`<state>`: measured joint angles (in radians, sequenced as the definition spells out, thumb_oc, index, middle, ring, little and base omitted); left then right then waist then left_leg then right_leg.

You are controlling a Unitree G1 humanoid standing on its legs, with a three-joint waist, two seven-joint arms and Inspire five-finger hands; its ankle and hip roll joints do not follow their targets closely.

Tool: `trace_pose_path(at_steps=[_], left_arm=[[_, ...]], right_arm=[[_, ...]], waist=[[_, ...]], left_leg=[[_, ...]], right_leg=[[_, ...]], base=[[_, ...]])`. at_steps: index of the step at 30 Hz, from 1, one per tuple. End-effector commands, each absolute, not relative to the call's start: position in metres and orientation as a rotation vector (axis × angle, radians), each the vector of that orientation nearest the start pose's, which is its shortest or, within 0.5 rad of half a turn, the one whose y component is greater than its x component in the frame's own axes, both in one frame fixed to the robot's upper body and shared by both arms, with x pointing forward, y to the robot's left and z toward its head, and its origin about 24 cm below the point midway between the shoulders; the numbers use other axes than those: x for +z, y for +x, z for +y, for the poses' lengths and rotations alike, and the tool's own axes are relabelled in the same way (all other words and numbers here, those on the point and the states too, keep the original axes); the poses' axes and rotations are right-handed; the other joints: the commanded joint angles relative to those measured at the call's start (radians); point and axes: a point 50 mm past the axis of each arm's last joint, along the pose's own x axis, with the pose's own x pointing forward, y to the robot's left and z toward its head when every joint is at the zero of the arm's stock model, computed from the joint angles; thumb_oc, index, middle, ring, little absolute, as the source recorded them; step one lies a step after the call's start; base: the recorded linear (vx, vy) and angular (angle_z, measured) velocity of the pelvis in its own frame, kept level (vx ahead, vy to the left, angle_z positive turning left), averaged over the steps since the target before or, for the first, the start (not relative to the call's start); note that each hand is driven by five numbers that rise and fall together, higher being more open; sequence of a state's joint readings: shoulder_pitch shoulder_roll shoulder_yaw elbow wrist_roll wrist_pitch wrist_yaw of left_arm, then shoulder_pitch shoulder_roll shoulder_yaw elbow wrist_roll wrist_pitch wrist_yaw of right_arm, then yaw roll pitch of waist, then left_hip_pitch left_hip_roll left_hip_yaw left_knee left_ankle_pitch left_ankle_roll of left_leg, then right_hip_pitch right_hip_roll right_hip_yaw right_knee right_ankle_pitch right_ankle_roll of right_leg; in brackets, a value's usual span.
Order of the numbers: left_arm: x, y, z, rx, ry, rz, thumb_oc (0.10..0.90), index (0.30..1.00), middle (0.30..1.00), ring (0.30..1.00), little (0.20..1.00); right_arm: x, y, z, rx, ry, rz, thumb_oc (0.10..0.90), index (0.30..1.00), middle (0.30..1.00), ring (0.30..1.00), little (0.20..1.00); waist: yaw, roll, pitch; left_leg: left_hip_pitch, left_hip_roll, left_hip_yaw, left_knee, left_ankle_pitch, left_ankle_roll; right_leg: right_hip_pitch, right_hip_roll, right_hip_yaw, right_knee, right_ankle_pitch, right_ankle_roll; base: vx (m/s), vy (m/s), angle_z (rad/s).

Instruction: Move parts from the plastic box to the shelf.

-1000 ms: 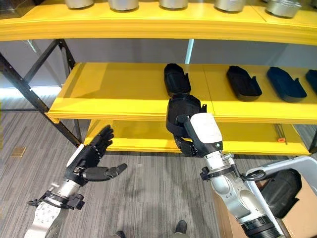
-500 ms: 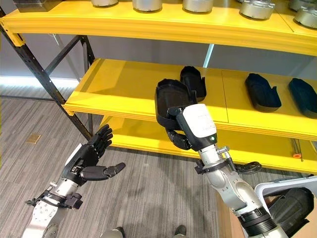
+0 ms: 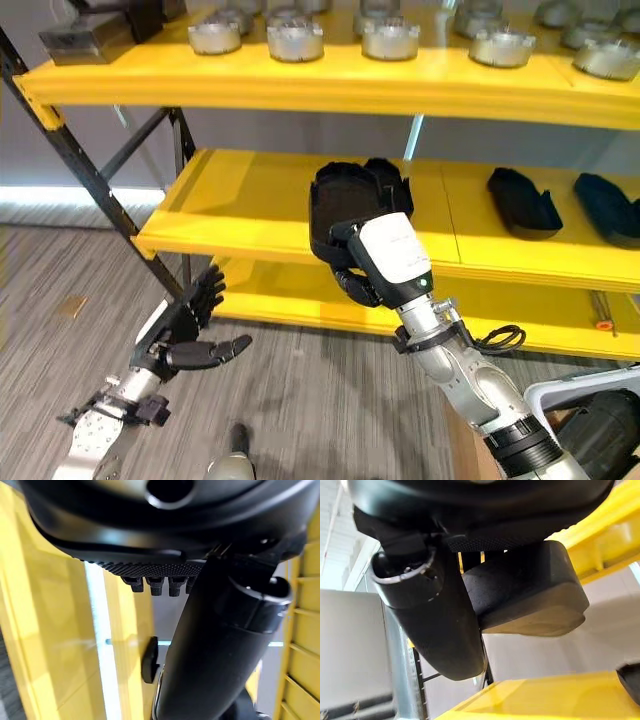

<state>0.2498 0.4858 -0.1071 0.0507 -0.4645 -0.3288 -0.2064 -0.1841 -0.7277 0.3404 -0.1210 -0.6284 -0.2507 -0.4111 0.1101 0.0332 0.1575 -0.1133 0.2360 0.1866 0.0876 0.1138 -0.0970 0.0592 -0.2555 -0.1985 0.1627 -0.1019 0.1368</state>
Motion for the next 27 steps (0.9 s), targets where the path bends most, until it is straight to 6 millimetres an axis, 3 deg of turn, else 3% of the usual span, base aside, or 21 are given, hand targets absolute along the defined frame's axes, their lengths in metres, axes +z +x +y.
trace_pose_path(at_steps=[1, 4, 5, 7, 13, 17, 19, 20, 22, 24, 25, 26, 27], left_arm=[[0.087, 0.207, 0.228, -0.239, 0.059, -0.354, 0.900, 1.000, 1.000, 1.000, 1.000], [0.089, 0.209, 0.227, -0.266, 0.078, -0.360, 0.900, 1.000, 1.000, 1.000, 1.000], [0.092, 0.212, 0.228, -0.288, 0.095, -0.358, 0.900, 1.000, 1.000, 1.000, 1.000], [0.093, 0.213, 0.228, -0.297, 0.101, -0.356, 0.900, 1.000, 1.000, 1.000, 1.000], [0.093, 0.209, 0.233, -0.315, 0.101, -0.350, 0.900, 1.000, 1.000, 1.000, 1.000], [0.097, 0.209, 0.233, -0.347, 0.069, -0.366, 0.900, 1.000, 1.000, 1.000, 1.000], [0.097, 0.211, 0.230, -0.366, 0.052, -0.364, 0.900, 1.000, 1.000, 1.000, 1.000], [0.096, 0.213, 0.227, -0.359, 0.031, -0.352, 0.900, 1.000, 1.000, 1.000, 1.000], [0.093, 0.212, 0.227, -0.347, 0.011, -0.352, 0.900, 1.000, 1.000, 1.000, 1.000], [0.092, 0.212, 0.227, -0.342, 0.001, -0.352, 0.900, 1.000, 1.000, 1.000, 1.000], [0.094, 0.214, 0.225, -0.334, -0.010, -0.353, 0.900, 1.000, 1.000, 1.000, 1.000], [0.095, 0.216, 0.224, -0.328, -0.011, -0.353, 0.900, 1.000, 1.000, 1.000, 1.000], [0.096, 0.218, 0.220, -0.307, -0.006, -0.355, 0.900, 1.000, 1.000, 1.000, 1.000]], right_arm=[[0.207, 0.257, -0.153, -0.033, -1.057, -1.144, 0.400, 0.300, 0.300, 0.300, 0.300], [0.198, 0.253, -0.154, -0.040, -1.039, -1.106, 0.400, 0.300, 0.300, 0.300, 0.300], [0.192, 0.252, -0.156, -0.046, -1.022, -1.085, 0.400, 0.300, 0.300, 0.300, 0.300], [0.187, 0.248, -0.153, -0.039, -1.009, -1.090, 0.400, 0.300, 0.300, 0.300, 0.300], [0.186, 0.246, -0.145, -0.029, -0.993, -1.097, 0.400, 0.300, 0.300, 0.300, 0.300], [0.189, 0.249, -0.147, -0.054, -1.002, -1.092, 0.400, 0.300, 0.300, 0.300, 0.300], [0.187, 0.250, -0.148, -0.067, -1.012, -1.080, 0.400, 0.300, 0.300, 0.300, 0.300], [0.186, 0.251, -0.148, -0.066, -0.993, -1.063, 0.400, 0.300, 0.300, 0.300, 0.300], [0.187, 0.254, -0.145, -0.051, -0.978, -1.052, 0.400, 0.300, 0.300, 0.300, 0.300], [0.189, 0.256, -0.143, -0.048, -0.981, -1.049, 0.400, 0.300, 0.300, 0.300, 0.300], [0.192, 0.259, -0.144, -0.025, -0.985, -1.034, 0.400, 0.300, 0.300, 0.300, 0.300], [0.192, 0.260, -0.144, -0.014, -0.989, -1.020, 0.400, 0.300, 0.300, 0.300, 0.300], [0.194, 0.261, -0.140, 0.008, -0.990, -1.025, 0.400, 0.300, 0.300, 0.300, 0.300]], waist=[[0.040, -0.028, -0.012], [0.040, -0.028, -0.018], [0.043, -0.034, -0.022], [0.050, -0.038, -0.024], [0.075, -0.044, -0.035], [0.088, -0.051, -0.045], [0.089, -0.055, -0.045], [0.084, -0.051, -0.036], [0.072, -0.052, -0.023], [0.062, -0.056, -0.013], [0.038, -0.063, -0.006], [0.029, -0.066, -0.002], [0.017, -0.075, 0.011]], left_leg=[[0.012, 0.065, -0.069, -0.093, 0.060, -0.045], [0.042, 0.008, -0.082, -0.052, -0.016, -0.015], [0.051, -0.030, -0.086, -0.024, -0.051, 0.003], [0.059, -0.060, -0.083, -0.012, -0.069, 0.025], [0.107, -0.116, -0.043, -0.033, -0.111, 0.078], [0.104, -0.146, -0.023, -0.047, -0.128, 0.107], [0.104, -0.163, -0.003, -0.050, -0.137, 0.131], [0.128, -0.170, 0.010, -0.058, -0.153, 0.146], [0.163, -0.164, 0.023, -0.082, -0.156, 0.142], [0.184, -0.161, 0.019, -0.096, -0.159, 0.131], [0.197, -0.145, 0.011, -0.098, -0.165, 0.111], [0.205, -0.139, 0.011, -0.095, -0.176, 0.105], [0.224, -0.129, 0.018, -0.092, -0.199, 0.095]], right_leg=[[0.092, 0.070, -0.034, -0.004, -0.068, -0.090], [0.100, 0.046, -0.034, 0.031, -0.078, -0.069], [0.108, 0.035, -0.034, 0.047, -0.078, -0.058], [0.106, 0.021, -0.042, 0.066, -0.070, -0.045], [0.062, -0.030, -0.067, 0.132, -0.009, -0.021], [0.065, -0.036, -0.076, 0.152, 0.006, -0.011], [0.051, -0.048, -0.094, 0.234, 0.040, -0.004], [-0.009, -0.051, -0.113, 0.346, 0.068, 0.003], [-0.074, -0.030, -0.109, 0.370, 0.079, 0.001], [-0.101, -0.011, -0.081, 0.306, 0.090, 0.001], [-0.123, 0.003, -0.054, 0.152, 0.102, -0.001], [-0.123, -0.005, -0.054, 0.085, 0.140, 0.007], [-0.159, -0.054, -0.034, 0.031, 0.235, 0.032]], base=[[0.27, 0.431, 0.29], [0.23, 0.421, 0.18], [0.24, 0.401, 0.15], [0.19, 0.316, 0.14], [0.10, 0.230, -0.21], [0.01, 0.201, -0.38], [0.01, 0.205, -0.24], [0.03, 0.127, -0.24], [0.07, 0.066, -0.26], [0.09, -0.134, -0.25], [0.14, -0.276, -0.20], [0.17, -0.354, -0.12], [0.10, -0.200, -0.08]])
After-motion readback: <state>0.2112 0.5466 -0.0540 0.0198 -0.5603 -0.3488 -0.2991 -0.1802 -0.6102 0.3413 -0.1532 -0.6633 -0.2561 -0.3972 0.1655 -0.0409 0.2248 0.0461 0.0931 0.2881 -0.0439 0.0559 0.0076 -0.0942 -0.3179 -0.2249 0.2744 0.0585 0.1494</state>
